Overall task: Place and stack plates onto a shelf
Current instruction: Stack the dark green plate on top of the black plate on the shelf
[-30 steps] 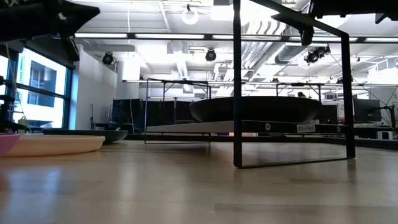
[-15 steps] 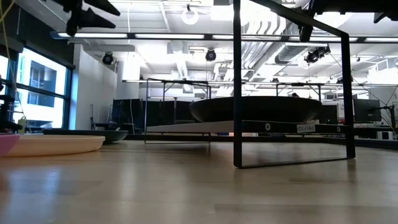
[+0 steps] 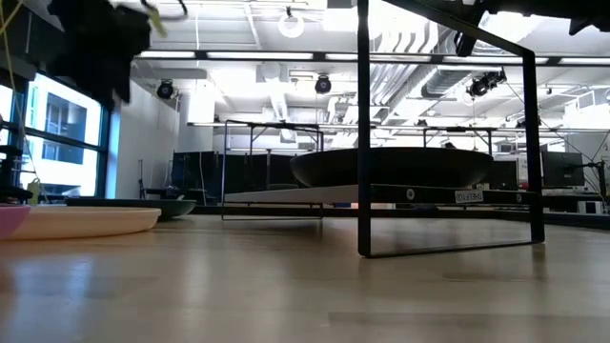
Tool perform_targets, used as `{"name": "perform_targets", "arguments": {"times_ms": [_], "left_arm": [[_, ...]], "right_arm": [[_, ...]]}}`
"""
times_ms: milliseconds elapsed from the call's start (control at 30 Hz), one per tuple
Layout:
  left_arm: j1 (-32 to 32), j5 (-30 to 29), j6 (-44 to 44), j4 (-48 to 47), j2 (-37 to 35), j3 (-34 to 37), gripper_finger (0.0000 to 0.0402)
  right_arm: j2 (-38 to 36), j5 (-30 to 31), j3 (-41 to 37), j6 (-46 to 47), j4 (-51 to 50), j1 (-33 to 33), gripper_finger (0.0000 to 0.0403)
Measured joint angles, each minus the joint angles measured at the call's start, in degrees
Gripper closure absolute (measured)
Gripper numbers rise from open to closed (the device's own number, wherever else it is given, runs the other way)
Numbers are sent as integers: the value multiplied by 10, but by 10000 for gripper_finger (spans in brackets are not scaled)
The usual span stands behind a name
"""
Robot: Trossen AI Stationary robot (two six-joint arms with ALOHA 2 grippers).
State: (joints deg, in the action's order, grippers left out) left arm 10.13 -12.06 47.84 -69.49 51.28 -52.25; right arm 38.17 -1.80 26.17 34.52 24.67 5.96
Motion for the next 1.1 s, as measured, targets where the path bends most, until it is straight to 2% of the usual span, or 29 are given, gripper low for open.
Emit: {"name": "perform_targets", "arguments": {"times_ms": [233, 367, 533, 633, 800, 1100], "left_arm": [[0, 23, -38, 6, 113, 0, 211], [0, 11, -65, 43, 163, 8, 211], [0, 42, -53, 197, 173, 84, 211], [0, 42, -34, 234, 176, 122, 211], [5, -3, -67, 242, 202, 135, 211], [50, -7, -137, 265, 281, 136, 211]], "right_arm": [[0, -4, 0, 0, -9, 0, 187], [0, -4, 0, 0, -18, 0, 187], [0, -4, 0, 0, -25, 0, 187], [0, -4, 0, 0, -26, 0, 187], [1, -2, 0, -8, -27, 0, 187], [1, 1, 0, -11, -31, 0, 187]]}}
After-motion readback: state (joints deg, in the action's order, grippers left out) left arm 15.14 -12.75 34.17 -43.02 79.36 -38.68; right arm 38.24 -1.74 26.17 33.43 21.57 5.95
